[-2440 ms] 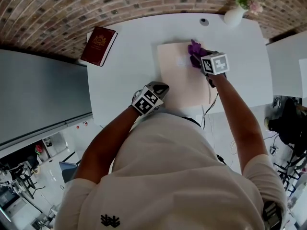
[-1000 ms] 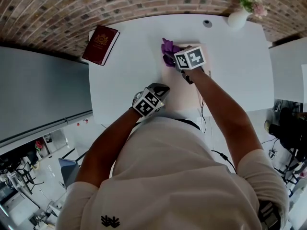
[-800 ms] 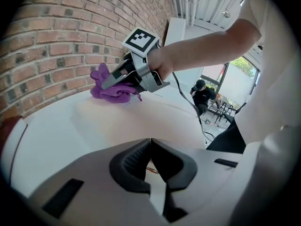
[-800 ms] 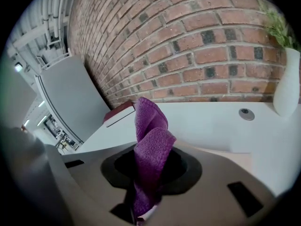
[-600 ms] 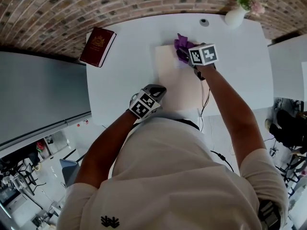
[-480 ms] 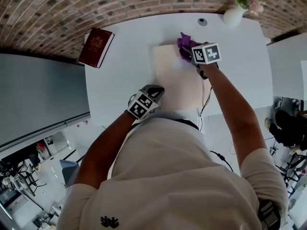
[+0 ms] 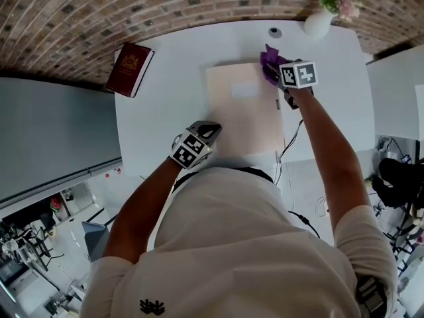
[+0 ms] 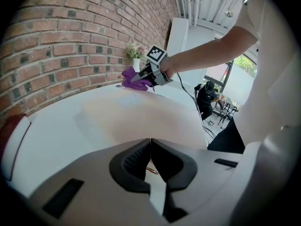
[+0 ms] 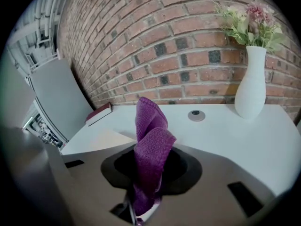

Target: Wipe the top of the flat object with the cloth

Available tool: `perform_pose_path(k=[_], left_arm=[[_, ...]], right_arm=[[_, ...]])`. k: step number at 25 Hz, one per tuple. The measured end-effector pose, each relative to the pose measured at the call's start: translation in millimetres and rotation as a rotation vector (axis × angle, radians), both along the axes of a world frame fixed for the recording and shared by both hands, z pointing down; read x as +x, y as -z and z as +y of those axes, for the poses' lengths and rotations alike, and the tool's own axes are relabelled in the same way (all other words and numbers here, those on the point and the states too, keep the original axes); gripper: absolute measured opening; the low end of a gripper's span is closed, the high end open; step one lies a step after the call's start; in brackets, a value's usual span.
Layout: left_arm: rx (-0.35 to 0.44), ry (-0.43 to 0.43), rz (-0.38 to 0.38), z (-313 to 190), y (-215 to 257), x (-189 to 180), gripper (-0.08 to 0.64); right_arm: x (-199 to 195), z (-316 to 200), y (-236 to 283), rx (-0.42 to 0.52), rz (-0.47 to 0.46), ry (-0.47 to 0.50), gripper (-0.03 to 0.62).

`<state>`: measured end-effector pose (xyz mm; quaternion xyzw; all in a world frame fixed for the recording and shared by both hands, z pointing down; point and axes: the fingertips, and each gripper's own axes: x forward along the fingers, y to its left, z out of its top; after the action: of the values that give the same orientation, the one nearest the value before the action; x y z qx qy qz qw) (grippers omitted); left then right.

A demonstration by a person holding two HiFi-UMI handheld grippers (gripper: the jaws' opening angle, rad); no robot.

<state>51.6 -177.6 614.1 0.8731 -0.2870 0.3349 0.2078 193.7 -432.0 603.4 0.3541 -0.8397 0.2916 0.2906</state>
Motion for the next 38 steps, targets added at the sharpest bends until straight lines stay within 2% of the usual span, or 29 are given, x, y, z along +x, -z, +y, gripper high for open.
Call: perform_pose_path(k=[6,8,16,19,23,31,38], left_arm=[[0.004,-0.002,-0.03,1,0,2,0.025],[-0.001,0.001,-0.036,1,0,3,0.025],[-0.017,0.015,-0.049,-1,-1,2,0.025],[0.009,-0.014,-0.066,0,1,1,0.025],[0.037,-0.022,-0.063,5,8,-1,0.025],[0.115,-0.017,0.072,30,59,-19,0.025],[0.119,0.029,0.246,67,117,-60,0.026]], right_arm=[[27,-7,-3,0.044,0.08,-0.006,0.127],[34,-8,-1,0.065,0.081,-0.016,0.127],[43,15,26,0.134,0.002,-0.012,0.127],[44,38,41,0.166,-0.023,0.001,0.127],[49,83,62,0.192,-0.079,-0.041,0.127],[56,187,87,0.256,-0.075,-0.113,0.127],[42,262,102,0.259,-0.075,-0.203,0.129]])
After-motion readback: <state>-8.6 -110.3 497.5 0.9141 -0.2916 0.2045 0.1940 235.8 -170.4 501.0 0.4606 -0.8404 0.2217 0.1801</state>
